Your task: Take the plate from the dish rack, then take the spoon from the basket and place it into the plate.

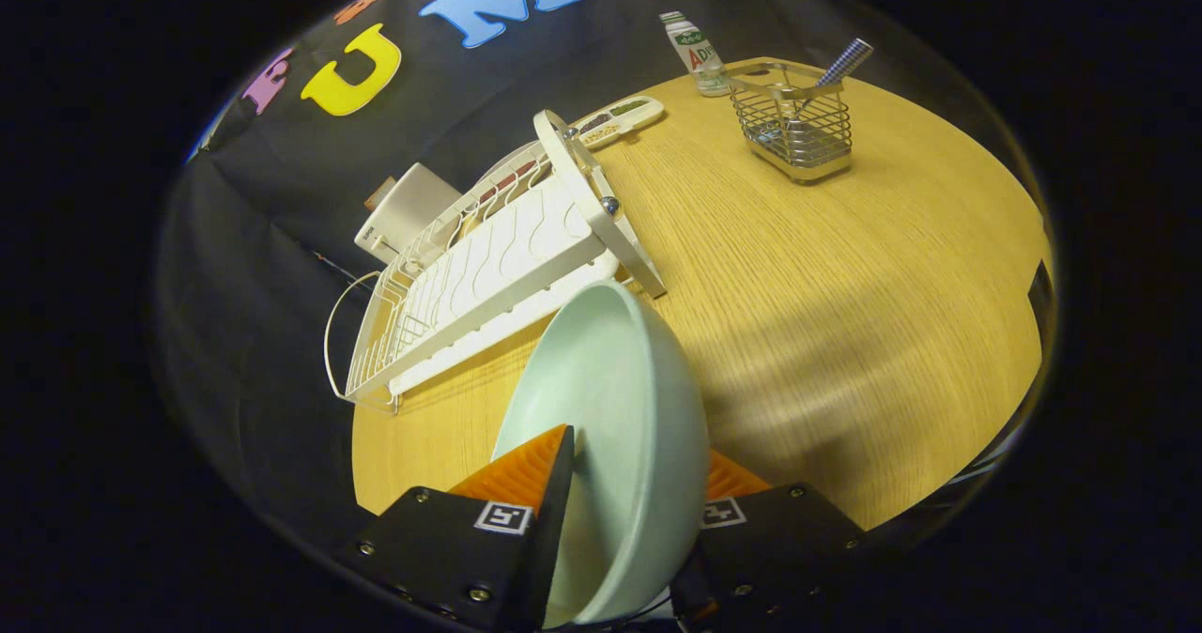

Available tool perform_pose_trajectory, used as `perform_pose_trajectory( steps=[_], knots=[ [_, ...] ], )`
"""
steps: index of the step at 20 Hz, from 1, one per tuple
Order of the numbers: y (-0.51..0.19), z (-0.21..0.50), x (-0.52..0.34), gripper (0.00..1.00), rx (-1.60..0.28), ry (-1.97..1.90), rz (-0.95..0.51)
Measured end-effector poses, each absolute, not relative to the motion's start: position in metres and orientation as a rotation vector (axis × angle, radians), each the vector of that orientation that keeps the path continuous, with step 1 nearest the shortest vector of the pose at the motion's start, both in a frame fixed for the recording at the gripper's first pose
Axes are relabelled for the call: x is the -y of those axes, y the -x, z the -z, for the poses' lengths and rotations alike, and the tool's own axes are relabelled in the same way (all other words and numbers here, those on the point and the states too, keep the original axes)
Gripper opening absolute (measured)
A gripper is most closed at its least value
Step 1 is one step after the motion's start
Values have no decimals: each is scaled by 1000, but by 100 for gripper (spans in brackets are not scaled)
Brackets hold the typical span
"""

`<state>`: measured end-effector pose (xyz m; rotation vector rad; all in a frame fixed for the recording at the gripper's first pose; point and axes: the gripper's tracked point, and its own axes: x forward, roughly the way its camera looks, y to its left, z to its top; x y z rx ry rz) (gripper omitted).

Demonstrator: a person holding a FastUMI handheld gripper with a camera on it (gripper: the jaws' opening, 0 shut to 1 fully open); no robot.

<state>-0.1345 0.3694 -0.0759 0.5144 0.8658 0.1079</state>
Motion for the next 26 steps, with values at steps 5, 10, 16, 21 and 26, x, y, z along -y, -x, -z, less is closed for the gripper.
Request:
perform_pose_trajectory(
  steps=[5, 10, 16, 21, 26],
  knots=[
    [138, 86, -355, 67, -872, -451, -53],
    [138, 79, -343, 77, -838, -454, -13],
    [118, 39, -316, 76, -689, -440, 65],
    [91, -15, -263, 76, -504, -479, 201],
    [59, -39, -200, 76, -395, -508, 352]
  ],
)
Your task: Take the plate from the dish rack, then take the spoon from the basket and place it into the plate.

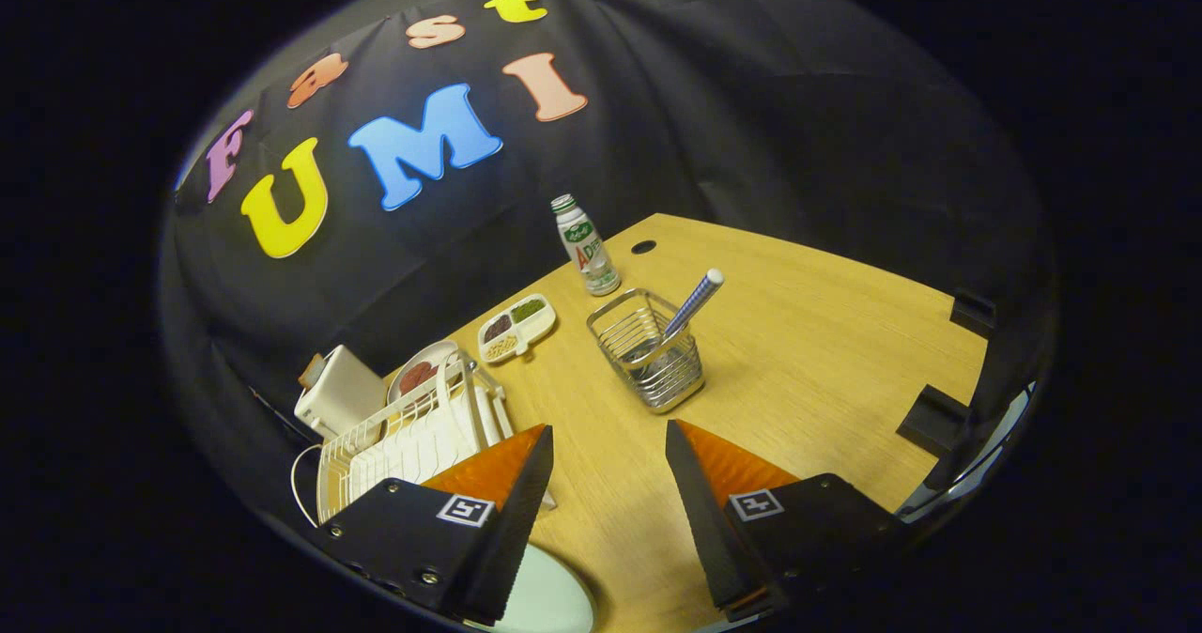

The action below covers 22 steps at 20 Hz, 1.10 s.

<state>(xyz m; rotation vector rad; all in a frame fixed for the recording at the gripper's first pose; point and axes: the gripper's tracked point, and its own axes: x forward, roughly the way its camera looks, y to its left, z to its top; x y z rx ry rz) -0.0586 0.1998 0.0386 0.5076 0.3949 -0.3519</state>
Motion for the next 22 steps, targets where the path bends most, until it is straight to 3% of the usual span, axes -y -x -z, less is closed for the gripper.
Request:
perform_pose_trajectory(
  steps=[14, 16, 22],
  knots=[
    [-10, -19, -113, 76, -323, -633, 562],
    [-17, -14, -110, 53, -329, -627, 572],
    [-28, -21, -107, 51, -307, -612, 545]
  ],
)
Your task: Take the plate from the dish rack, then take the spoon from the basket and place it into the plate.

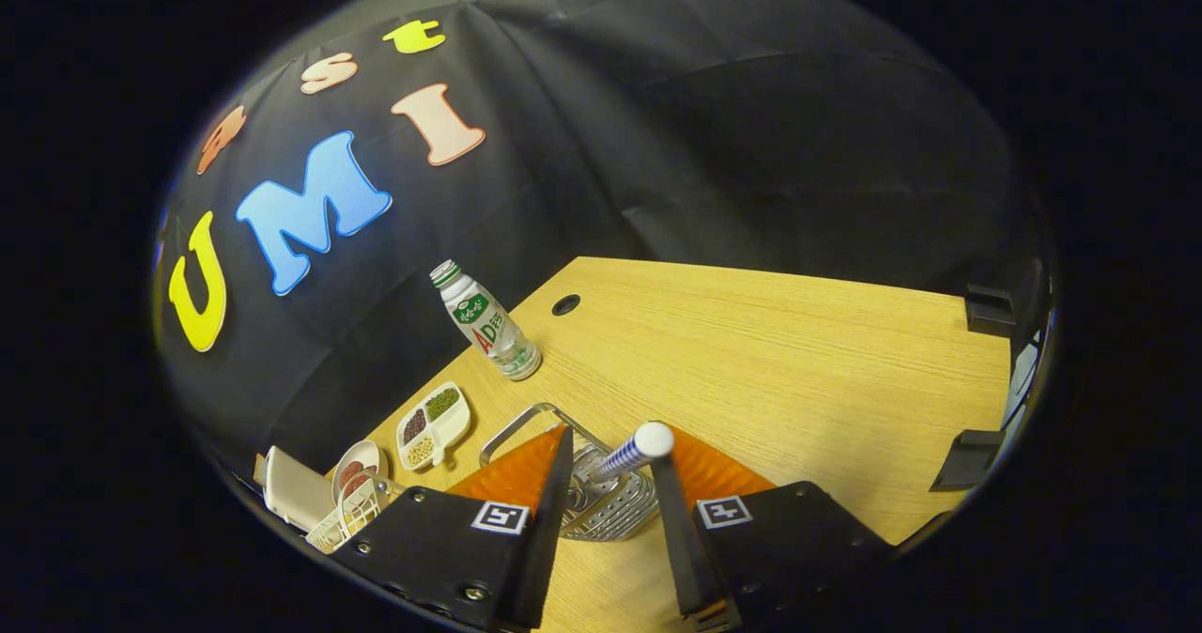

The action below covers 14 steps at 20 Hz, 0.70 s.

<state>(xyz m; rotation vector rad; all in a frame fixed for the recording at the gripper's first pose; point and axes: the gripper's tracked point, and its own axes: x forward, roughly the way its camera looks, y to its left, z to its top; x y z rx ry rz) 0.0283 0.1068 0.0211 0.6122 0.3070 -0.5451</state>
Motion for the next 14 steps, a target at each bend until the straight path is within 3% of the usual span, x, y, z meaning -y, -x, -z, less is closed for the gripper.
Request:
perform_pose_trajectory(
  steps=[2, 5, 8, 10, 11, 14],
  knots=[
    [-29, -23, -104, 27, -311, -603, 554],
    [-34, -23, -104, 24, -299, -609, 543],
    [-26, -36, -104, 10, -290, -593, 547],
    [-34, -40, -109, 9, -284, -582, 526],
    [-39, -40, -111, 1, -295, -572, 518],
    [-39, -45, -121, 1, -314, -534, 509]
  ],
)
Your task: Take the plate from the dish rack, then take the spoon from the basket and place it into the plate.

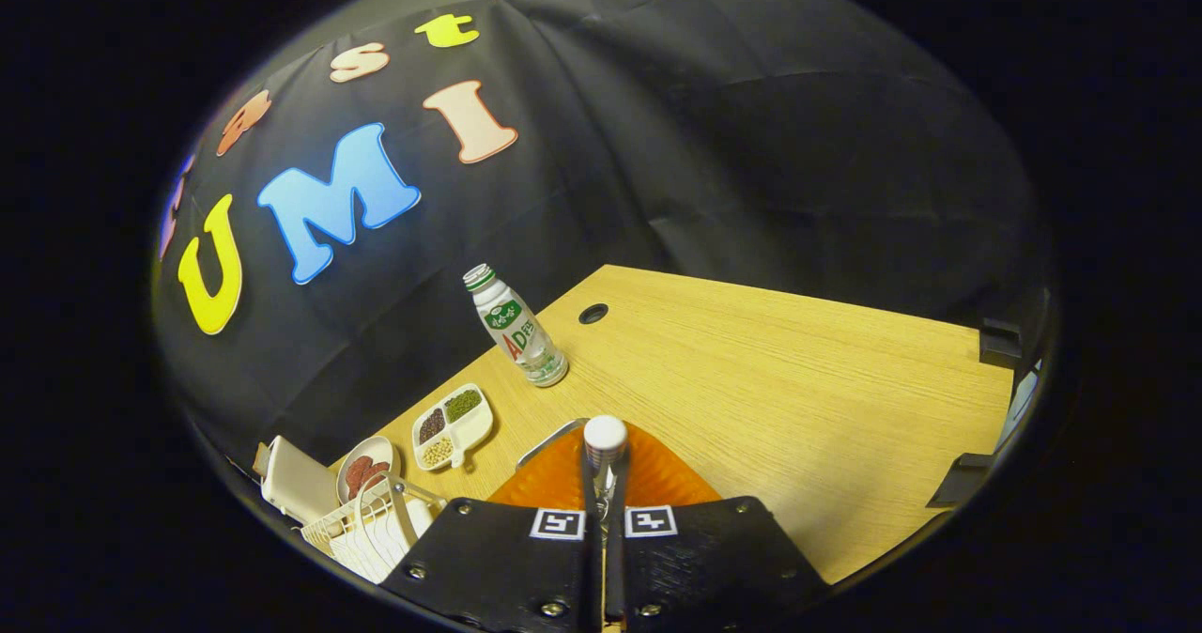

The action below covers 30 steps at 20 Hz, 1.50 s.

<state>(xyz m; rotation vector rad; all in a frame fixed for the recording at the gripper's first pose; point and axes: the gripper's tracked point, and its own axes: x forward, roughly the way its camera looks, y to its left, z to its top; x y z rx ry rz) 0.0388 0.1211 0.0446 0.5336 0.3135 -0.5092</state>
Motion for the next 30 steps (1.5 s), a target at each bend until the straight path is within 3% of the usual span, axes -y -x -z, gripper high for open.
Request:
perform_pose_trajectory(
  steps=[15, 22, 30],
  knots=[
    [-15, -181, -165, 1, -185, -222, 445],
    [17, -205, -245, 1, -194, -58, 294],
    [63, -173, -366, 1, -254, 19, 41]
  ],
)
